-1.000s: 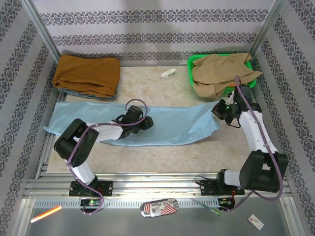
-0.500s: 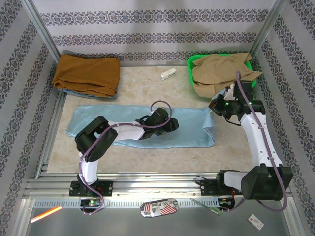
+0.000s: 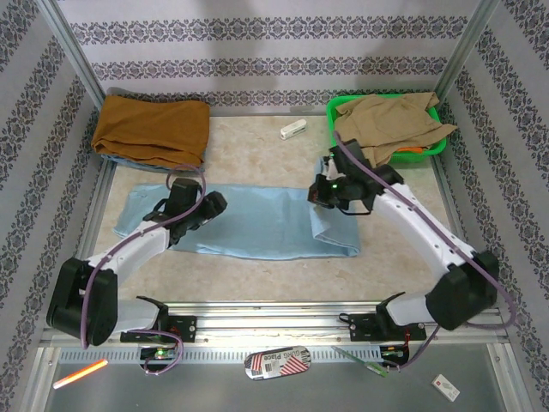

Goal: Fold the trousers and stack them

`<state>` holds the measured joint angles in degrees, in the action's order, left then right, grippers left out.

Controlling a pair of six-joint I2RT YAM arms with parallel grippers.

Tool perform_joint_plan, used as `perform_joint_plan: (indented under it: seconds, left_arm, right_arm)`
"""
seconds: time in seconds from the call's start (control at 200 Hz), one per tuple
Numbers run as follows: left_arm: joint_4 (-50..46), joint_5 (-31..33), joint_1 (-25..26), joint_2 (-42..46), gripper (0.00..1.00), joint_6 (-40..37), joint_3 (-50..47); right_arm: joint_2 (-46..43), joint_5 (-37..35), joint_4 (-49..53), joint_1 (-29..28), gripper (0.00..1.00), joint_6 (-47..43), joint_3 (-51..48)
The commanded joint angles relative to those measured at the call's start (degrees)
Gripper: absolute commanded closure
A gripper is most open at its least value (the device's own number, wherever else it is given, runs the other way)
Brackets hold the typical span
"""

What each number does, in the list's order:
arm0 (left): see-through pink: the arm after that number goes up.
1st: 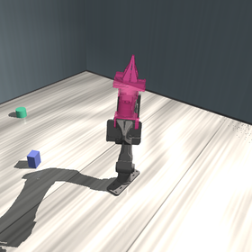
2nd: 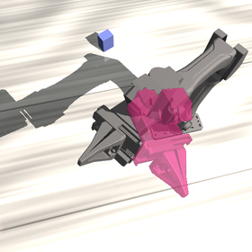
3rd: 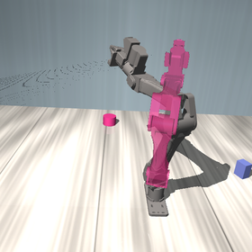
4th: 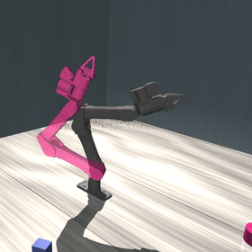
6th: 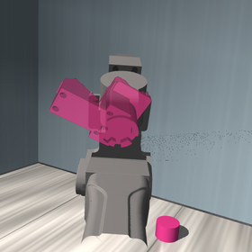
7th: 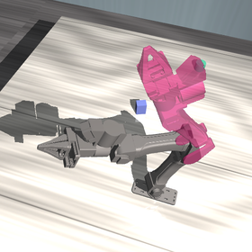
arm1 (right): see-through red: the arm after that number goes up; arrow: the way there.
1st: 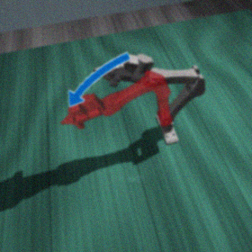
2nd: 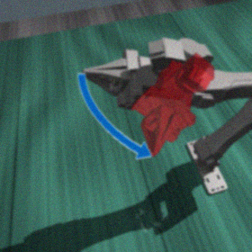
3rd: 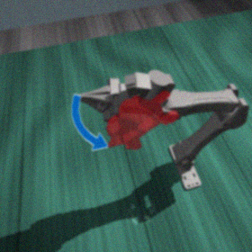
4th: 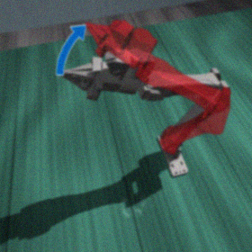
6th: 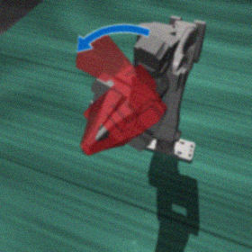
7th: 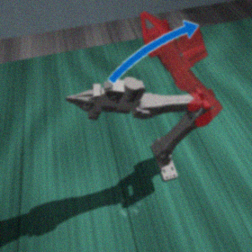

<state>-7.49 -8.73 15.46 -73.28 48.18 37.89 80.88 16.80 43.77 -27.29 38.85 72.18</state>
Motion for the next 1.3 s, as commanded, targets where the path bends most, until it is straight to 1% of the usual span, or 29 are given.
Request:
perform_joint_plan:
  seconds: [0.0,0.125,0.21,0.255,0.335,0.525,0.729,1.019,1.104,1.149,1.169,1.179,1.184,1.244,1.294]
  left_arm:
    - [-5.9,-0.1,-2.4,0.2,0.27,-3.5,-3.4]
    - [-4.5,1.3,-3.2,-1.0,0.28,-3.1,-6.5]
    - [3.3,-0.1,-3.5,-0.7,0.29,-1.0,-11.5]
    - [5.2,-0.7,-3.5,-0.7,0.29,-0.4,-12.6]
    - [5.2,-0.8,-3.5,-1.0,0.30,-0.2,-12.6]
    - [5.1,-1.7,-3.5,-0.3,0.30,-0.7,-13.0]
    - [6.1,-3.0,-3.5,-0.4,0.30,-0.4,-13.9]
    - [6.0,-3.3,-3.5,-0.5,0.30,-0.3,-13.7]
    - [5.7,-4.0,-3.4,-0.3,0.29,-0.1,-13.4]
    - [5.3,-4.6,-3.5,0.1,0.28,0.1,-13.1]
    - [4.9,-5.0,-3.6,0.4,0.27,0.2,-12.9]
    - [4.8,-5.2,-3.5,0.6,0.27,0.2,-12.8]
    - [4.7,-5.4,-3.5,0.7,0.27,0.2,-12.7]
    - [3.1,-6.3,-3.6,2.1,0.24,0.4,-12.0]
    - [1.2,-6.3,-3.6,3.6,0.23,0.3,-11.2]
  right_arm:
    - [4.5,-2.5,-2.6,-3.9,1.00,2.1,3.7]
    - [9.9,-2.6,-4.4,-7.4,1.00,3.5,6.8]
    - [13.6,-2.2,-6.2,-9.6,1.00,5.1,9.0]
    - [15.6,-1.9,-7.2,-10.7,1.00,6.0,10.4]
    - [19.7,-2.2,-7.3,-12.6,1.00,6.8,13.5]
    - [27.6,-0.7,-9.0,-14.8,1.00,9.1,17.8]
    - [33.0,-0.1,-10.0,-16.0,1.00,10.6,20.7]
    - [39.9,2.0,-9.9,-18.8,1.00,11.7,25.2]
    - [41.7,4.1,-9.9,-19.1,0.83,11.2,26.5]
    - [41.7,5.6,-11.2,-19.1,0.66,10.4,26.2]
    - [41.3,6.0,-11.5,-19.1,0.60,9.7,25.9]
    - [41.3,6.0,-11.6,-19.0,0.59,9.5,25.9]
    - [41.0,6.0,-11.7,-19.0,0.56,9.2,25.8]
    - [39.0,6.0,-11.3,-18.2,0.50,8.1,25.1]
    - [36.8,6.8,-12.0,-17.4,0.48,7.7,23.8]
